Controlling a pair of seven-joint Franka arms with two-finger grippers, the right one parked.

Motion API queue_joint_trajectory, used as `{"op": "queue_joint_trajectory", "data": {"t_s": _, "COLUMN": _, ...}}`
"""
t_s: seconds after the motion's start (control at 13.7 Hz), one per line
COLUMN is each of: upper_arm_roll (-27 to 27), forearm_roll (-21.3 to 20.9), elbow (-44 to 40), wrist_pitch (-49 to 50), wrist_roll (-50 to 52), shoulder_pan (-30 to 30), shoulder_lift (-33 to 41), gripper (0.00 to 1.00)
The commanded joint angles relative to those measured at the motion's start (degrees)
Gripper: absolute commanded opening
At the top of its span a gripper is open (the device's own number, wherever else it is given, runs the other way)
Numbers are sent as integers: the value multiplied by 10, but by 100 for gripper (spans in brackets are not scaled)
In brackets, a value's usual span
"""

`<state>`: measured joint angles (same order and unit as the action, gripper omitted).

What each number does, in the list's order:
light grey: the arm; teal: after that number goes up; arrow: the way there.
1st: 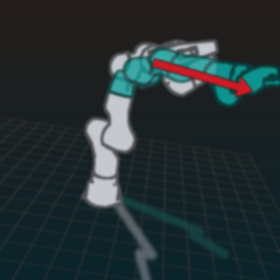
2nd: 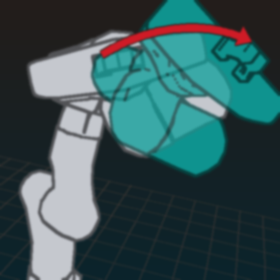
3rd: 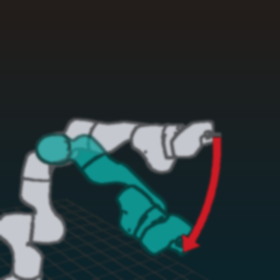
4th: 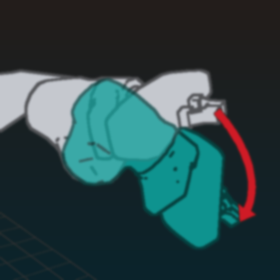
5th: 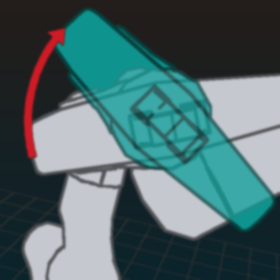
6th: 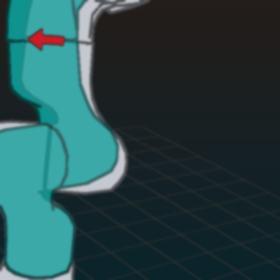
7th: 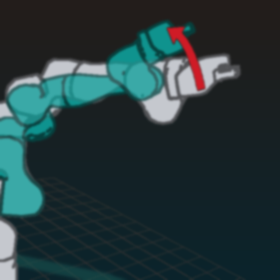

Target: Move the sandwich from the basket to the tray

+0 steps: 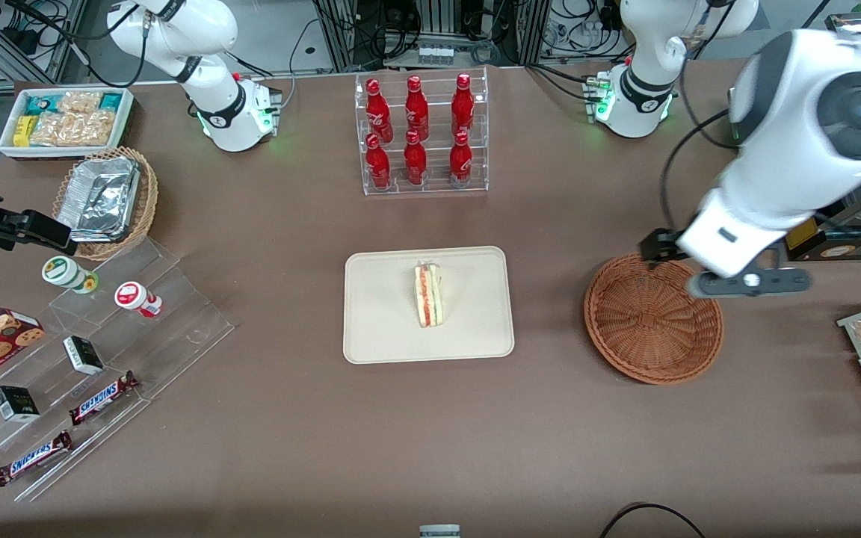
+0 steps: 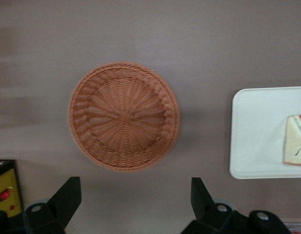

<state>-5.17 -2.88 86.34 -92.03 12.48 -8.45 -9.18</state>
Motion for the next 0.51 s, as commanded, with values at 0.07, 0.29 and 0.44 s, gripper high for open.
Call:
{"op": "queue_joint_trajectory", "data": {"t_s": 0.07, "upper_arm_roll": -6, "forearm_roll": 8, "elbow": 71, "wrist_pitch": -3, "wrist_roll": -81, "shoulder_pan": 55, "shoulder_lift": 66, "gripper": 99}}
{"op": "queue_joint_trajectory", "data": {"t_s": 0.29, "upper_arm_roll": -5, "forearm_roll": 8, "elbow": 113, "wrist_pitch": -8, "wrist_roll": -99, "shoulder_pan": 71, "shoulder_lift": 106, "gripper": 99}}
{"op": "queue_joint_trajectory", "data": {"t_s": 0.44, "upper_arm_roll": 9, "forearm_roll": 21, "elbow": 166, "wrist_pitch": -37, "wrist_roll": -104, "shoulder_pan": 77, "shoulder_lift": 150, "gripper": 99}}
